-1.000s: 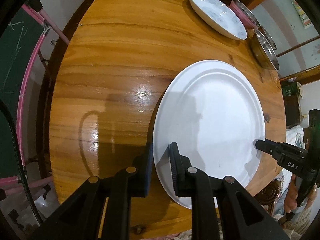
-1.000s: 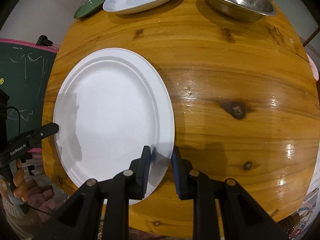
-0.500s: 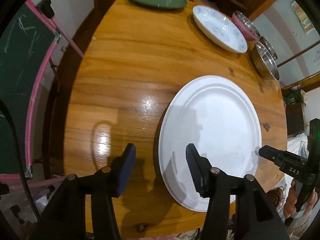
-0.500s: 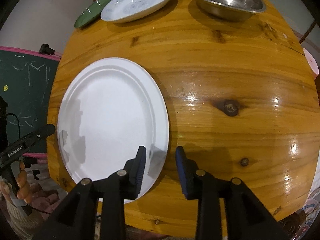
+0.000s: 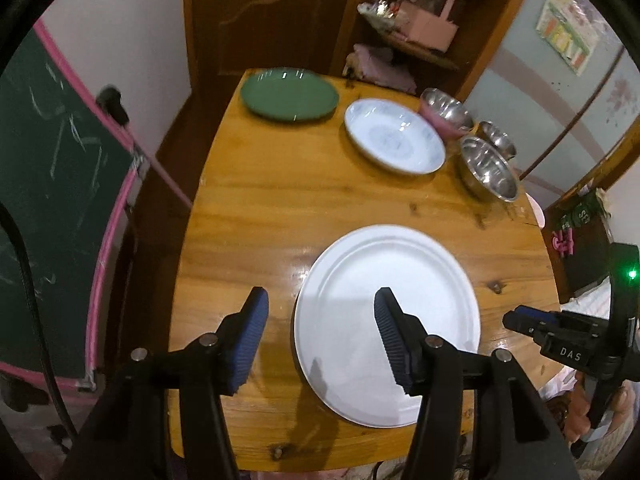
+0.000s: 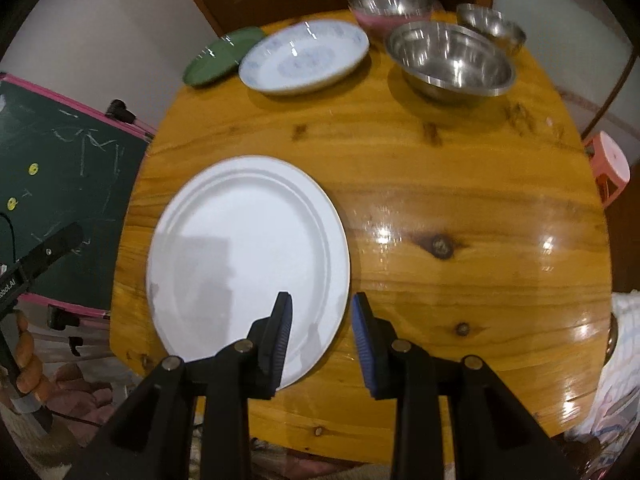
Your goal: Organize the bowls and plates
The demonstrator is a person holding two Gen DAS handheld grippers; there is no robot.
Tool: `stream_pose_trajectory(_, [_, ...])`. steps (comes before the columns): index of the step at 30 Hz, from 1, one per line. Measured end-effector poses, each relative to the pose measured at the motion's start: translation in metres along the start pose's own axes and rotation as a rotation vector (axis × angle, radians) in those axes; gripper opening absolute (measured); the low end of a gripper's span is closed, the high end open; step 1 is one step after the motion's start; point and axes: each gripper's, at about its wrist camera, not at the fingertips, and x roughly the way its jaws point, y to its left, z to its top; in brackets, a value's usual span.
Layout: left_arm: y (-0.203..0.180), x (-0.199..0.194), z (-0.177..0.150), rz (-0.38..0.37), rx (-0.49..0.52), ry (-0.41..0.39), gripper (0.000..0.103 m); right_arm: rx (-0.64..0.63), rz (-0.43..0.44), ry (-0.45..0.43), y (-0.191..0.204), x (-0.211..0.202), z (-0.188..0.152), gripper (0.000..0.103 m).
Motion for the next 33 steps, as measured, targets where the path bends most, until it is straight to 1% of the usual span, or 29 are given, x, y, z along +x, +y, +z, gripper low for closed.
stream_pose_trajectory(3, [-0.011,-0.016,0.005,0.029,0.039,-0.003,0.06,-0.023,-0.006,-0.041,0.008,-0.017,0.004,0.03])
stream_pose_trajectory(6, [-0.022,-0.033,0.014,0.067,0.067,-0.032,0.06,-0.044,-0.011,-0.08,0.013,-0.034,0.009,0.03])
stream_pose_trajectory(9, [-0.03,-0.052,0.024,0.081,0.092,-0.063,0.062,-0.061,-0.004,-0.112,0.018,-0.052,0.016,0.03])
stream_pose_trajectory(11, [-0.036,-0.065,0.034,0.083,0.105,-0.088,0.075,-0.078,-0.001,-0.141,0.023,-0.067,0.022,0.03])
stream_pose_trajectory(12, [-0.041,-0.075,0.04,0.086,0.116,-0.115,0.078,-0.087,-0.002,-0.157,0.025,-0.074,0.025,0.03])
stream_pose_trajectory(15, [-0.05,-0.097,0.055,0.098,0.147,-0.185,0.079,-0.113,-0.002,-0.207,0.031,-0.096,0.037,0.03])
stream_pose_trajectory(18, [-0.059,-0.113,0.074,0.096,0.163,-0.229,0.079,-0.126,0.007,-0.233,0.036,-0.114,0.051,0.031])
stream_pose_trajectory(23, [-0.068,-0.13,0.106,0.097,0.161,-0.271,0.08,-0.126,0.017,-0.27,0.038,-0.139,0.079,0.031])
stream_pose_trajectory(25, [-0.07,-0.135,0.121,0.079,0.151,-0.282,0.084,-0.119,0.01,-0.299,0.037,-0.151,0.092,0.031])
stream_pose_trajectory(29, [-0.072,-0.135,0.144,0.058,0.129,-0.296,0.085,-0.094,0.013,-0.342,0.032,-0.171,0.117,0.032])
stream_pose_trajectory(30, [-0.072,-0.135,0.148,0.055,0.123,-0.299,0.085,-0.089,0.011,-0.354,0.031,-0.176,0.123,0.034])
stream_pose_trajectory(33, [-0.074,-0.132,0.161,0.068,0.112,-0.312,0.085,-0.074,-0.003,-0.397,0.025,-0.188,0.137,0.043])
